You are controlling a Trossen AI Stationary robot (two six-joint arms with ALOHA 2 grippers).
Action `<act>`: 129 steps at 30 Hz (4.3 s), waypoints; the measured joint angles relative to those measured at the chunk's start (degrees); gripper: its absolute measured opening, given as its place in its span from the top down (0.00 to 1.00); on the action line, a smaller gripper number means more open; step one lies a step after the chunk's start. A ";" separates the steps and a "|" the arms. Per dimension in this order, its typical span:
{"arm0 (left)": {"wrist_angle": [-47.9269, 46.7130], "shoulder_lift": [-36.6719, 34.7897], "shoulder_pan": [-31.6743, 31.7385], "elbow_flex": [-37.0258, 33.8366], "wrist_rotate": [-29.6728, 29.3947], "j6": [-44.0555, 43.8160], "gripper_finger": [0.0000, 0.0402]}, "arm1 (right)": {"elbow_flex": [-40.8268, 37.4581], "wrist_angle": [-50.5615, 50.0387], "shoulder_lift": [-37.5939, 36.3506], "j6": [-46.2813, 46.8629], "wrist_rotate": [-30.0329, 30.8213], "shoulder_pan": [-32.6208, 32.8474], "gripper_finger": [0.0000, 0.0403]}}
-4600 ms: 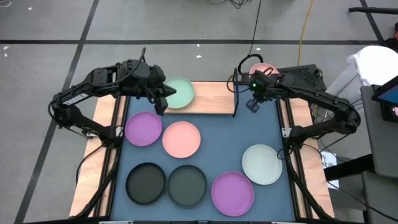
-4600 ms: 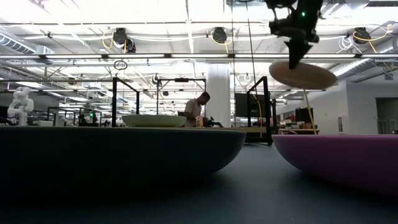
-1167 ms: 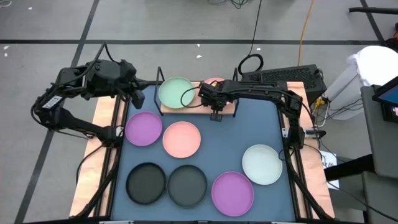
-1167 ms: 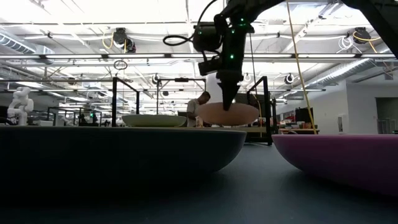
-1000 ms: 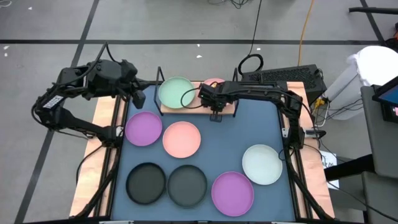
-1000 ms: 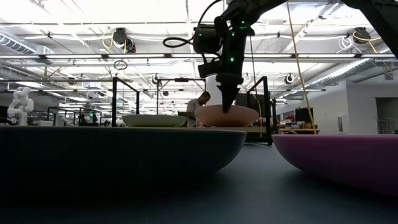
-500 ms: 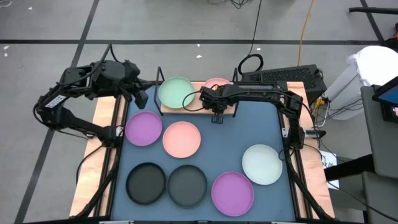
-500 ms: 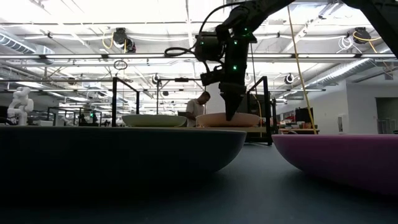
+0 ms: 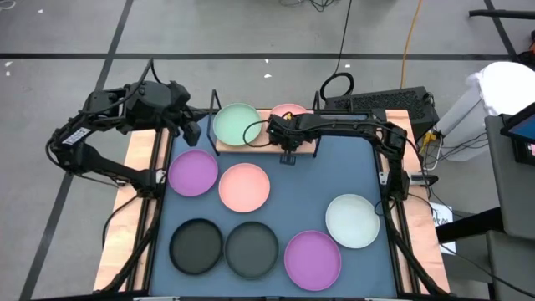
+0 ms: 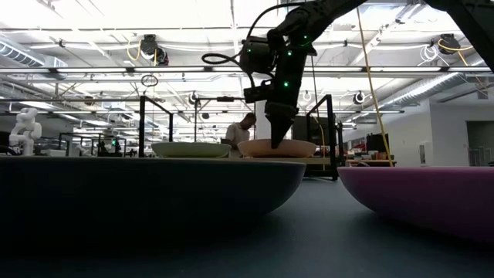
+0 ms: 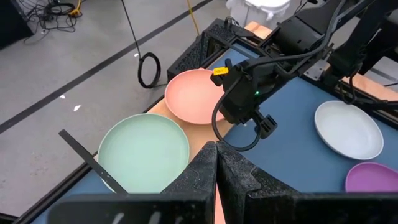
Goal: Place and stack plates onto a shelf
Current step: Put the right pink plate on the shelf, then adjust the green plate on the shelf
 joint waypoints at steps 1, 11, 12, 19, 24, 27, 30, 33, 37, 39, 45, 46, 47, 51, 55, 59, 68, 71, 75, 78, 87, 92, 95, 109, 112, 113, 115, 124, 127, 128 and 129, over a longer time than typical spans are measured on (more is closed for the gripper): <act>0.00 0.00 0.00 0.00 0.00 0.00 0.98 | 0.00 -0.06 0.00 0.02 0.00 0.00 0.99; -0.02 0.00 -0.01 0.00 0.00 0.01 0.98 | 0.00 -0.78 0.00 0.39 -0.02 0.00 0.98; -0.02 0.00 0.00 0.00 0.00 0.00 0.98 | 0.00 -1.04 0.00 0.41 -0.14 0.00 0.97; -0.04 0.00 -0.02 0.00 0.00 0.01 0.98 | -0.02 -1.61 0.09 0.56 -0.39 0.00 0.83; -0.04 0.00 0.00 0.00 0.00 -0.44 0.98 | -0.02 -1.53 0.09 1.95 -0.22 0.00 0.75; -0.11 0.00 -0.01 0.00 0.04 -1.08 0.98 | -0.02 -1.50 0.09 2.82 0.06 0.00 0.71; -0.54 0.00 -0.02 0.00 0.78 -2.23 0.98 | -0.02 -2.06 -0.46 3.95 0.09 0.00 0.69; -1.83 0.00 -0.06 0.00 1.57 -3.04 0.98 | -0.04 -2.37 -2.24 4.09 0.09 0.08 0.67; -2.38 0.00 -0.06 0.00 1.60 -3.02 0.98 | -0.04 -2.26 -4.68 5.82 1.52 0.49 0.66; -2.00 -0.03 -0.06 -0.53 1.57 -3.02 0.98 | -0.04 -2.14 -6.39 8.36 1.75 0.52 0.66; -1.60 0.09 0.07 -6.22 1.56 -6.06 0.98 | -0.04 -1.29 -12.13 19.41 1.46 0.57 0.66; -1.63 0.50 0.05 -7.13 1.57 -7.20 0.98 | -0.04 -1.75 -13.19 19.96 1.42 0.57 0.66; -1.70 1.17 0.05 -7.93 1.59 -8.36 0.98 | -0.04 -2.51 -14.30 20.09 1.42 0.57 0.66; -1.40 5.55 0.03 -9.55 2.76 -9.64 0.98 | -0.04 -4.55 -19.24 21.63 1.60 0.57 0.66; -1.18 11.28 0.52 -9.55 2.85 -9.68 0.98 | -0.04 -7.93 -24.51 22.91 3.23 0.57 0.66; -1.20 17.74 3.25 -9.55 2.85 -13.32 0.98 | -0.64 -9.77 -29.98 22.83 6.14 0.55 0.66; -1.57 30.95 11.82 -9.55 12.27 -12.52 0.98 | -14.44 -5.63 -44.66 31.23 7.48 0.49 0.66; -0.27 33.92 14.02 -9.55 10.38 -9.64 0.98 | -19.10 -1.39 -48.83 34.05 7.43 0.68 0.66; 5.59 36.48 15.72 -9.55 7.09 -5.21 0.98 | -23.46 5.49 -52.19 35.78 7.45 0.94 0.66; 9.48 37.95 16.19 -9.48 7.12 -2.76 0.98 | -25.07 9.44 -52.91 35.75 7.49 0.92 0.66; 17.04 42.71 16.08 -9.49 6.57 -0.47 0.98 | -25.18 12.04 -51.76 33.99 7.50 0.92 0.66; 18.03 44.52 16.07 -9.49 6.03 -3.02 0.98 | -25.18 12.07 -51.60 33.00 7.48 0.90 0.66; 18.77 45.25 16.09 -9.50 6.07 -3.02 0.98 | -25.18 12.07 -51.62 32.96 7.49 0.87 0.66; 22.08 46.49 14.93 -9.53 7.61 -3.19 0.98 | -25.18 12.05 -51.63 32.35 7.49 0.81 0.66; 22.82 46.49 14.46 -9.53 7.64 -3.37 0.98 | -25.18 12.05 -51.63 32.35 7.48 0.81 0.66; 22.81 46.49 14.31 -9.53 7.65 -3.37 0.98 | -25.18 12.05 -51.63 32.33 7.48 0.81 0.66; 22.75 46.49 14.02 -9.53 7.74 -3.37 0.98 | -25.18 12.05 -51.63 32.34 7.48 0.81 0.66; 22.80 46.03 13.33 -9.53 7.82 -3.37 0.98 | -25.18 12.05 -51.63 32.33 7.48 0.81 0.66; 21.48 44.95 13.38 -9.25 7.81 -3.41 0.98 | -25.18 12.05 -51.63 32.33 7.48 0.81 0.66; 20.87 44.33 13.38 -9.25 7.78 -3.39 0.98 | -25.18 12.05 -51.63 32.35 7.45 0.81 0.66; 20.85 43.40 13.40 -9.25 7.76 -3.39 0.98 | -25.18 12.04 -51.63 32.33 7.42 0.81 0.66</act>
